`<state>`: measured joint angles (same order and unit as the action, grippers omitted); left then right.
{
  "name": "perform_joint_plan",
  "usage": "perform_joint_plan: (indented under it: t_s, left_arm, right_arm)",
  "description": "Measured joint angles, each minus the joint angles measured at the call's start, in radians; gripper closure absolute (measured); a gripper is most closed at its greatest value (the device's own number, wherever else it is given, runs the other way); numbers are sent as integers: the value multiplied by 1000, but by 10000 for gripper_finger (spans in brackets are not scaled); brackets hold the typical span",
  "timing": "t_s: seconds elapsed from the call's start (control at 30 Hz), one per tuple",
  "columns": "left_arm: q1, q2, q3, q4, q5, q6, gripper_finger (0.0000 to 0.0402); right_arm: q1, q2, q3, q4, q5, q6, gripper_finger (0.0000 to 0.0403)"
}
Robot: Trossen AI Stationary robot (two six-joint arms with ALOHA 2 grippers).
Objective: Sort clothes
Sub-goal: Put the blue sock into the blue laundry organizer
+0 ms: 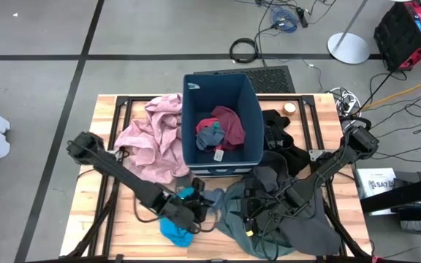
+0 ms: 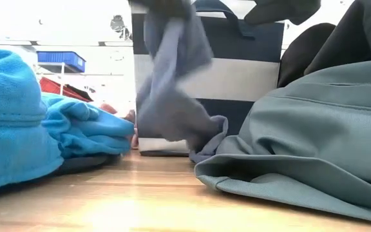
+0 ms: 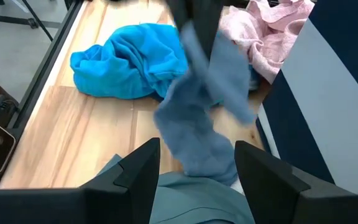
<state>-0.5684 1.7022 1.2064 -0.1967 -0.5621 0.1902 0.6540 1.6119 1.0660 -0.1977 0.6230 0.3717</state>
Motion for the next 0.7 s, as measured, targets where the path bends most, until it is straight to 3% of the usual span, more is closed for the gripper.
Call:
perform_joint_plan:
  t_s: [0.4,0.57,0.7]
  left_arm:
    - [-32,-291,5,56,-46,22,399]
    - [-7,-376,5,235,-56,92,399]
    - [49,-445,6,444,-57,235,399]
  right_arm:
    - [0,0,0,1,-1,2,206]
    - [0,0,0,8,0,-25,206]
    - [0,0,0,13,0,-41,206]
